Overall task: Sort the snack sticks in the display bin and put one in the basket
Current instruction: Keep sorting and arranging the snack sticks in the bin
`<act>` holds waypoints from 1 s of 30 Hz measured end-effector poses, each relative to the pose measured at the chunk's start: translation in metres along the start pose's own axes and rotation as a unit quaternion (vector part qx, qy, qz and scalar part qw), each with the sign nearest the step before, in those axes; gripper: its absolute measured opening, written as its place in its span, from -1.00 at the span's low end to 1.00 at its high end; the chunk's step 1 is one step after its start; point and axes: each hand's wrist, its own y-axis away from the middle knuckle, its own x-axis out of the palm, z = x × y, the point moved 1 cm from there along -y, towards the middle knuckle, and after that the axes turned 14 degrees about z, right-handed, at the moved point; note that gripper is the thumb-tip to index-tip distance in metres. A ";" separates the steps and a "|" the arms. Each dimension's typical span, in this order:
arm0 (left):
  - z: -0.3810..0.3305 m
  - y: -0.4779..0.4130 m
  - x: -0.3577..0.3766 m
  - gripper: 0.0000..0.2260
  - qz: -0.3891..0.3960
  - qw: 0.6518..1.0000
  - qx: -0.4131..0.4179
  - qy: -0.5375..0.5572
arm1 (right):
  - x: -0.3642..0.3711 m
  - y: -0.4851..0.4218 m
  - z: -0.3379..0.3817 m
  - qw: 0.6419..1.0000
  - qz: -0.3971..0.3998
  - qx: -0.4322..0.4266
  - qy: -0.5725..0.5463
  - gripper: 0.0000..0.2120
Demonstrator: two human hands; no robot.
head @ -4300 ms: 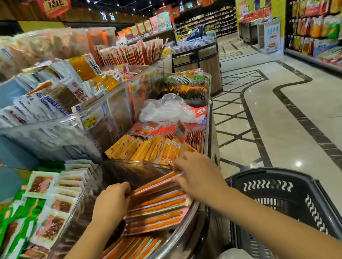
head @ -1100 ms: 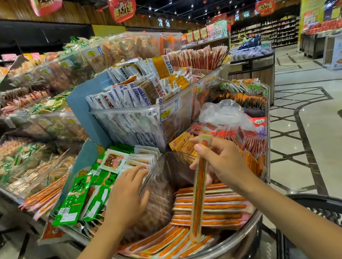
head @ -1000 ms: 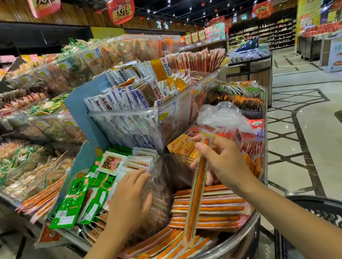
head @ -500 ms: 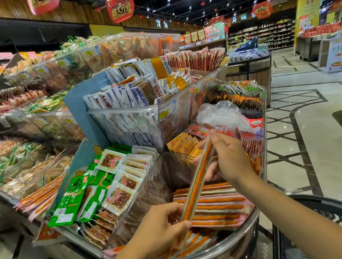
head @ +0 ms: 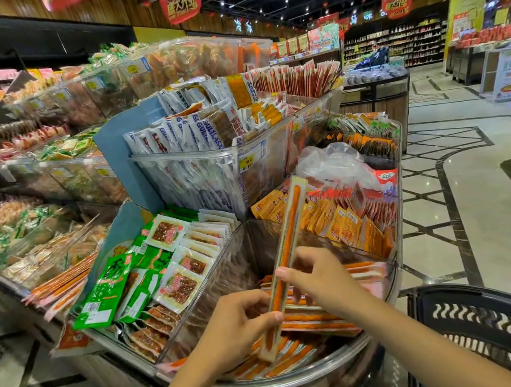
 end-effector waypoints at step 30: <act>-0.050 0.034 -0.090 -0.85 -0.206 0.968 0.045 0.139 | -0.009 -0.013 0.047 0.956 0.017 -0.122 0.267 -0.84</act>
